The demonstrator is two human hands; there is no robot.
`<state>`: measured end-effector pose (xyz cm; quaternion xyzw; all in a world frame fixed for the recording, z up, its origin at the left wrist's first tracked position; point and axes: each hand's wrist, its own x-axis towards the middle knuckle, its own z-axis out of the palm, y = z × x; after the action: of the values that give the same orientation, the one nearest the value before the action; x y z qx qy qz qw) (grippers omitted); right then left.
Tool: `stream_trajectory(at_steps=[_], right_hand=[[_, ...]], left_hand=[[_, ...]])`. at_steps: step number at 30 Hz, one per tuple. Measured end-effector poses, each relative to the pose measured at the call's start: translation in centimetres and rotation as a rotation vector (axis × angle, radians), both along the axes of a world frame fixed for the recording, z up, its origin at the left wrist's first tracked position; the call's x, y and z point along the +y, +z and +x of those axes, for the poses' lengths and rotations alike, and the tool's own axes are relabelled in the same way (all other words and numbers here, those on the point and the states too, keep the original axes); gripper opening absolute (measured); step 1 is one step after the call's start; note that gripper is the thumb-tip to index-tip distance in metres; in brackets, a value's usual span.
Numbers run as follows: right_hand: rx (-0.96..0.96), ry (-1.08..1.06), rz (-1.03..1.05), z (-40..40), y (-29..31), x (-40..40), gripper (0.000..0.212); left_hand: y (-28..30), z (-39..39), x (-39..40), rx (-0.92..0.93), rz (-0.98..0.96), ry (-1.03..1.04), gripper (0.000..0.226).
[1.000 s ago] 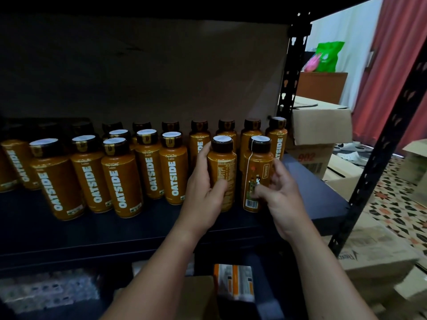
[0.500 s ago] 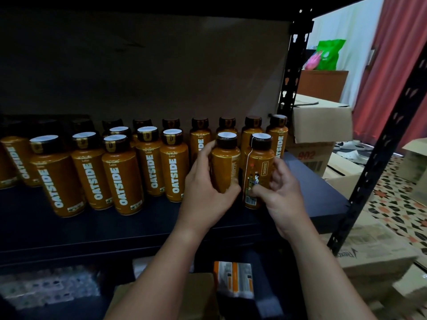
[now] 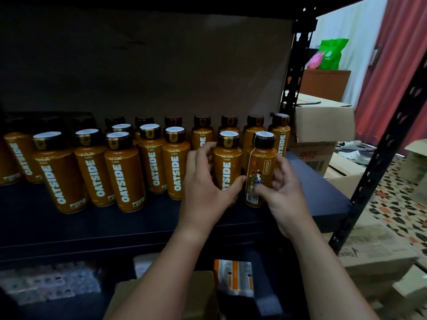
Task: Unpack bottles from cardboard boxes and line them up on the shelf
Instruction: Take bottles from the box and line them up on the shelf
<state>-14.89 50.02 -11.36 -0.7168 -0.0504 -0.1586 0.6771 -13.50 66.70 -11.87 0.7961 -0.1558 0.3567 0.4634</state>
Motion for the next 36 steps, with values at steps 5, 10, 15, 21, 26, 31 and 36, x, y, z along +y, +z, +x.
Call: stream_trajectory(at_steps=[5, 10, 15, 21, 26, 31, 36], right_hand=[[0.023, 0.017, 0.008, 0.0, 0.1, 0.0, 0.080], [0.019, 0.021, 0.003, 0.2, -0.1, -0.1, 0.082], [-0.012, -0.016, -0.071, 0.2, -0.1, 0.1, 0.082], [-0.047, -0.154, -0.176, 0.3, -0.3, 1.2, 0.088], [0.005, -0.051, -0.205, 0.5, -0.5, 0.8, 0.094], [-0.005, -0.024, -0.200, 0.4, -0.4, 0.4, 0.088], [-0.051, -0.052, -0.251, 0.5, -0.6, 1.1, 0.090]], left_hand=[[0.2, -0.2, -0.2, -0.030, 0.031, 0.062, 0.082], [-0.2, -0.6, -0.1, -0.020, 0.041, 0.048, 0.080], [-0.2, -0.6, -0.2, -0.013, 0.062, 0.088, 0.081], [-0.2, -0.7, -0.3, -0.001, 0.104, 0.137, 0.083], [-0.2, -0.8, -0.4, -0.002, 0.131, 0.180, 0.083], [-0.2, -0.8, -0.5, -0.003, 0.154, 0.208, 0.082], [-0.3, -0.8, -0.5, 0.008, 0.178, 0.232, 0.085]])
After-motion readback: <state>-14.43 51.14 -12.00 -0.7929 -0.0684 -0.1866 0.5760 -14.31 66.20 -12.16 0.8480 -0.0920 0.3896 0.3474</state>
